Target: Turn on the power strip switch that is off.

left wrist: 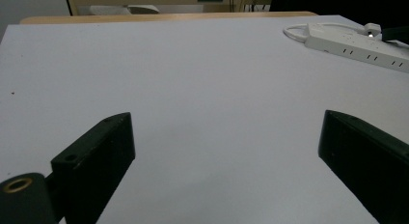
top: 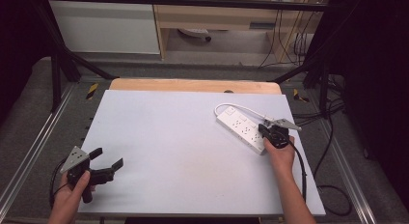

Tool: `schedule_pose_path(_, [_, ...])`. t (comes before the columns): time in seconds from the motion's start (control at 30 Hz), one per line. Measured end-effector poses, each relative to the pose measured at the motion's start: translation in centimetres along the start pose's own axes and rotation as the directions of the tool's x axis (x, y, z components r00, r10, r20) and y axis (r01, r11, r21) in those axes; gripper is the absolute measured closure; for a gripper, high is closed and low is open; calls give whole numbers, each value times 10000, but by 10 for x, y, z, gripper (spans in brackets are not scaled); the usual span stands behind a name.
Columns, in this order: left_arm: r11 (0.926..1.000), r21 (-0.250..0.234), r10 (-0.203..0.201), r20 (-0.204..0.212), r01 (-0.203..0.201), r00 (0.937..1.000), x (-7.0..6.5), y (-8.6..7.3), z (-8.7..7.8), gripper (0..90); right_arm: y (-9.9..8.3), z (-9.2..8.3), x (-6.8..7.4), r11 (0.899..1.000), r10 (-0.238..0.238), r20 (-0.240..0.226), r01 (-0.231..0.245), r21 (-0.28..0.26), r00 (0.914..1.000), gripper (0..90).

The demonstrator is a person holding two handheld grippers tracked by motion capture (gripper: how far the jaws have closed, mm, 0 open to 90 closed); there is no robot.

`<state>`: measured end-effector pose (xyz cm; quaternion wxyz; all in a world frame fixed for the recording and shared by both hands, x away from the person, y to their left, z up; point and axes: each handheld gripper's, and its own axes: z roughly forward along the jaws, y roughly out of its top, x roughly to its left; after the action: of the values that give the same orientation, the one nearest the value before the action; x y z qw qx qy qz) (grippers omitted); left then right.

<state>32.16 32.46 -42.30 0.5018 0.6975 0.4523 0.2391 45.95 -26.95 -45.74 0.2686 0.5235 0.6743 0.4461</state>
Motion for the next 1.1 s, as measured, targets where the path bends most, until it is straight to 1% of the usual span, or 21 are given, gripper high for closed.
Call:
schedule_pose_path(0.27, [10000,-2,2,7,-2,10000,0,0,0,59,2,-3,1,9999,-14,-10,14,-144,10000,900])
schedule_pose_path(0.53, [10000,-9,0,-5,0,10000,0,0,0,60,5,-7,4,9995,-142,-90,139,-281,9999,898])
schedule_pose_path(0.73, [10000,-20,-7,-43,7,10000,0,0,-1,59,11,-11,11,9985,-264,-343,247,-486,9991,886])
schedule_pose_path(0.77, [10000,-15,0,-49,0,10000,0,0,-1,59,13,-12,14,9984,-291,-501,266,-506,9983,875])
schedule_pose_path(0.83, [10000,-12,1,-54,-1,10000,0,0,-1,59,15,-14,18,9979,-349,-591,316,-563,9976,861])
schedule_pose_path(0.87, [10000,-7,8,-56,-8,10000,0,0,-1,59,17,-14,19,9980,-309,-691,269,-581,9971,850])
schedule_pose_path(0.93, [10000,-3,-3,-52,3,10000,0,0,-1,59,18,-14,21,9980,-331,-838,284,-564,9959,831])
schedule_pose_path(0.97, [10000,0,8,-63,-8,10000,0,0,-1,59,18,-14,21,9980,-331,-838,284,-564,9959,831])
schedule_pose_path(1.03, [10000,-7,0,-70,0,10000,0,0,-1,60,18,-15,23,9982,-376,-1002,326,-513,9943,803])
schedule_pose_path(1.1, [10000,5,-3,-75,3,10000,0,0,-1,59,18,-16,24,9983,-400,-1051,352,-474,9937,780])
